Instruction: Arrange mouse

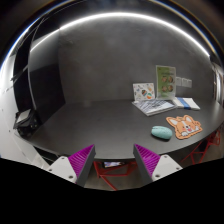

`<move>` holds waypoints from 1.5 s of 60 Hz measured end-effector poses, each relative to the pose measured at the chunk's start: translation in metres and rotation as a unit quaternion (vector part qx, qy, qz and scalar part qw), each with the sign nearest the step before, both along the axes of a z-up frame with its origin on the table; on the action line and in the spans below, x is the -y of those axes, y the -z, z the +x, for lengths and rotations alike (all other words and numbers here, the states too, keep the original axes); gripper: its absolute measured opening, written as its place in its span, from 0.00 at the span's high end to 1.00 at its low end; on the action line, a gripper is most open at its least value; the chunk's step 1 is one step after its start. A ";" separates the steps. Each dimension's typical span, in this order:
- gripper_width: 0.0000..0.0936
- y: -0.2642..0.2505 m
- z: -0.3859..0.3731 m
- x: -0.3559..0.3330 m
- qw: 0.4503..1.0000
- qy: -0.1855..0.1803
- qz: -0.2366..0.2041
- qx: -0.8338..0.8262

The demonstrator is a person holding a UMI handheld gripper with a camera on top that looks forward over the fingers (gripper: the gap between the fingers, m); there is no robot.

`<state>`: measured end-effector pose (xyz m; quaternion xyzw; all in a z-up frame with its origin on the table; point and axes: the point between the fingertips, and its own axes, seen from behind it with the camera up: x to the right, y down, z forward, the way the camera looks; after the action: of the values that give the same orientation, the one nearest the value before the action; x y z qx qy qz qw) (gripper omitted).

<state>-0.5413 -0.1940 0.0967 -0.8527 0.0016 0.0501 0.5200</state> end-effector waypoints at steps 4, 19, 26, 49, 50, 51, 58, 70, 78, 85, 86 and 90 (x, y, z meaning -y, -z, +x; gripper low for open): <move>0.15 0.008 0.011 0.001 1.000 0.003 -0.010 0.007; 0.14 0.044 0.129 -0.034 0.998 0.031 -0.014 0.046; 0.14 0.077 0.204 -0.067 0.996 0.038 -0.015 0.084; 0.16 0.103 0.237 -0.162 0.994 -0.068 -0.008 0.081; 0.16 0.103 0.237 -0.167 0.994 -0.069 -0.008 0.082; 0.17 0.103 0.237 -0.170 0.994 -0.070 -0.008 0.081; 0.27 0.107 0.229 -0.193 0.996 -0.073 -0.023 0.050; 0.44 0.107 0.227 -0.201 0.998 -0.049 -0.024 0.029; 0.58 0.096 0.212 -0.196 0.998 -0.056 -0.036 0.000; 0.58 0.012 0.225 -0.195 0.998 -0.037 0.041 -0.027; 0.58 -0.002 0.232 -0.195 0.998 -0.031 0.056 -0.022; 0.58 -0.048 0.272 -0.192 0.995 -0.001 0.103 -0.001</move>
<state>-0.2694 -0.0017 0.1445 -0.7946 -0.0041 0.0520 0.6049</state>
